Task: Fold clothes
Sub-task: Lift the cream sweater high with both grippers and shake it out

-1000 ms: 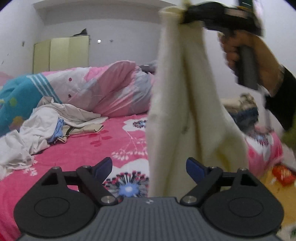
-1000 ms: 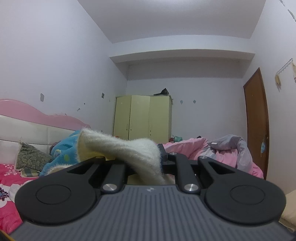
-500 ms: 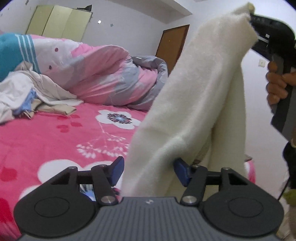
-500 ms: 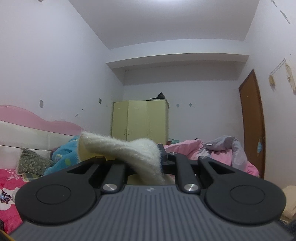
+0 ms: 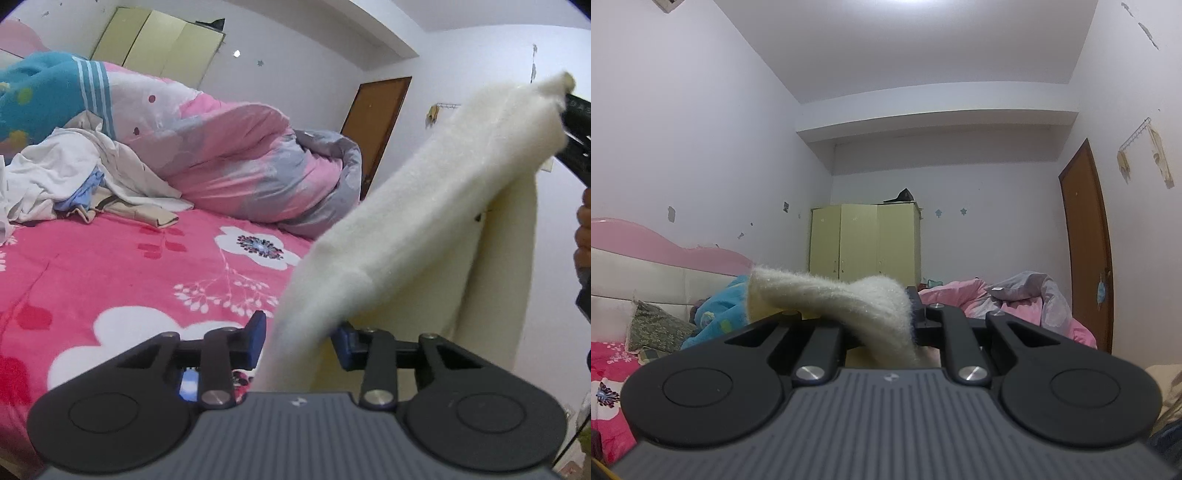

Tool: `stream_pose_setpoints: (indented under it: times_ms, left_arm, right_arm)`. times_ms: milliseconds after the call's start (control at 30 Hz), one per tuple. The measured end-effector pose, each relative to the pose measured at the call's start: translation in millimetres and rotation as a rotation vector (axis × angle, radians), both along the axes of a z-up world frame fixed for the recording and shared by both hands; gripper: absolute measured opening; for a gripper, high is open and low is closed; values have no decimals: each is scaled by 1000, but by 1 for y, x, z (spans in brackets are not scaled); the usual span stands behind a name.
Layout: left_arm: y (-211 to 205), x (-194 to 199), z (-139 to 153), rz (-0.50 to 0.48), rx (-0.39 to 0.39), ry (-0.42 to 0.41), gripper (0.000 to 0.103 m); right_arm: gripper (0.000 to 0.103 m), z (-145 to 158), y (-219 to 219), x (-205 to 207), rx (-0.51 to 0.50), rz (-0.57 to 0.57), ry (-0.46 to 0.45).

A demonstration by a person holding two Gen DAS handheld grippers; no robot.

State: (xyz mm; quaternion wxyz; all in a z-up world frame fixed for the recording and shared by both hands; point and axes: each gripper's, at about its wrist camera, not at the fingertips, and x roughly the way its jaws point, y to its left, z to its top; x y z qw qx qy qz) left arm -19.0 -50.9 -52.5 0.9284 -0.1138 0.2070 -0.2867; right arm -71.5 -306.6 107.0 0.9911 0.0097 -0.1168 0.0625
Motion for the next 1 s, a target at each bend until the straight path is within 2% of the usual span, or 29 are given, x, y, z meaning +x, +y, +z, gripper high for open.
stream_pose_setpoints:
  times_ms: [33,100,133,233,333,500,633,767,833,1000]
  left_arm:
    - [-6,1,-2,-3,28,4,39]
    - [-21,3,-8,-8,89,8,24]
    - [-25,2,-8,0,106,6,13]
    - [-20,-9,4,91,84,-31,12]
    - [4,-29,29,179,7,-82,11]
    - [51,-71,93,328,-77,-295,11]
    - [75,-91,159,399,-59,-510,11]
    - [84,-98,205,437,4,-665,11]
    - [87,-93,221,462,30,-701,11]
    - [93,-59,232,503,72,-703,11]
  right_arm:
    - [11,-1,0,-1,0,3,-4]
    - [11,-4,0,-4,1,11,-9]
    - [11,-6,0,-5,0,13,-11]
    - [11,-7,2,-13,-21,-4,-29]
    - [11,-3,-3,-24,-21,-25,-59]
    - [11,12,-12,-38,8,-40,-114]
    - [11,26,-8,-38,2,-52,-171]
    - [11,43,2,-32,-13,-55,-248]
    - [11,49,8,-24,-29,-53,-268]
    - [11,53,19,8,-92,-46,-275]
